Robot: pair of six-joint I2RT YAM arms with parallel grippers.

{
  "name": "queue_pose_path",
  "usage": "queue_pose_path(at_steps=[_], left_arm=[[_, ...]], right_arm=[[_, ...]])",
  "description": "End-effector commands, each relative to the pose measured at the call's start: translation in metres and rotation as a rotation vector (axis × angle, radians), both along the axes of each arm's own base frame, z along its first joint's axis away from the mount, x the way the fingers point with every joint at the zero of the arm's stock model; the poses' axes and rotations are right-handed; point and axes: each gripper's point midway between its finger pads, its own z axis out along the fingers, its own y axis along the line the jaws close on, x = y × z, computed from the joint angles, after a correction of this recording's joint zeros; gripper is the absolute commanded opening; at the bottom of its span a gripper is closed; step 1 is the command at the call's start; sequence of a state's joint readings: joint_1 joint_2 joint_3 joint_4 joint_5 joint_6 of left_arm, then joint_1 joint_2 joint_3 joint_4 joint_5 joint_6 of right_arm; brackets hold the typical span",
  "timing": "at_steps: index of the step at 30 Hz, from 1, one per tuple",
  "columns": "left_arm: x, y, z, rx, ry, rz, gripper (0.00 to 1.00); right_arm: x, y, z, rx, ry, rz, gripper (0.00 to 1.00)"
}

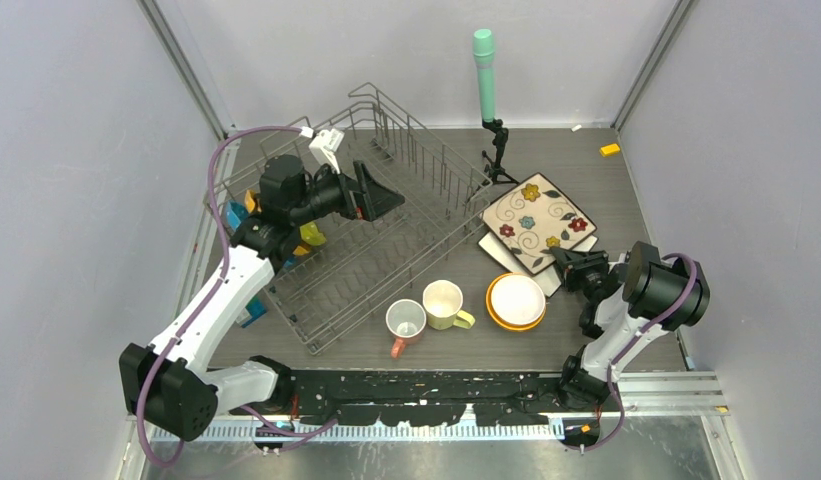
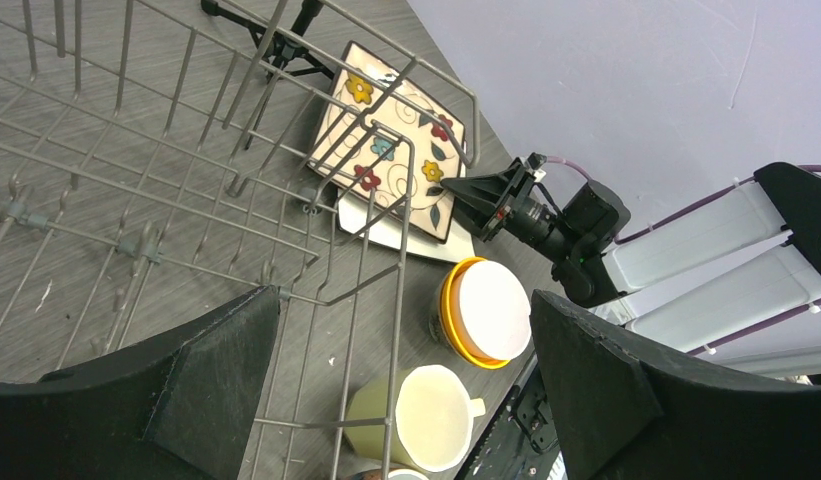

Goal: Load the mixed dishes into the dish rack
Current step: Pick up the plate at the center of the board.

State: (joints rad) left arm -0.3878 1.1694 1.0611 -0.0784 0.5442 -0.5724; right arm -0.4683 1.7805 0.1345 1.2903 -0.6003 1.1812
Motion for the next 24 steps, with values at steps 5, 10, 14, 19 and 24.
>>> queue_pose_path(at_steps=[5,10,14,19,24], left_arm=[[0.000,-0.004,0.014,-0.027,-0.042,-0.023,0.99],[0.001,-0.004,0.014,-0.026,-0.045,-0.020,0.99],[0.001,-0.003,0.014,-0.024,-0.045,-0.018,0.99],[0.002,-0.005,0.013,-0.026,-0.040,-0.024,0.99],[0.002,-0.004,0.012,-0.023,-0.040,-0.020,0.99]], right_arm=[[0.006,0.000,0.026,-0.120,-0.136,0.039,0.28],[0.010,0.003,0.032,-0.140,-0.176,0.076,0.24],[0.012,0.004,0.035,-0.151,-0.188,0.084,0.34],[0.014,0.001,0.034,-0.150,-0.182,0.069,0.25],[0.015,0.001,0.036,-0.151,-0.190,0.075,0.15]])
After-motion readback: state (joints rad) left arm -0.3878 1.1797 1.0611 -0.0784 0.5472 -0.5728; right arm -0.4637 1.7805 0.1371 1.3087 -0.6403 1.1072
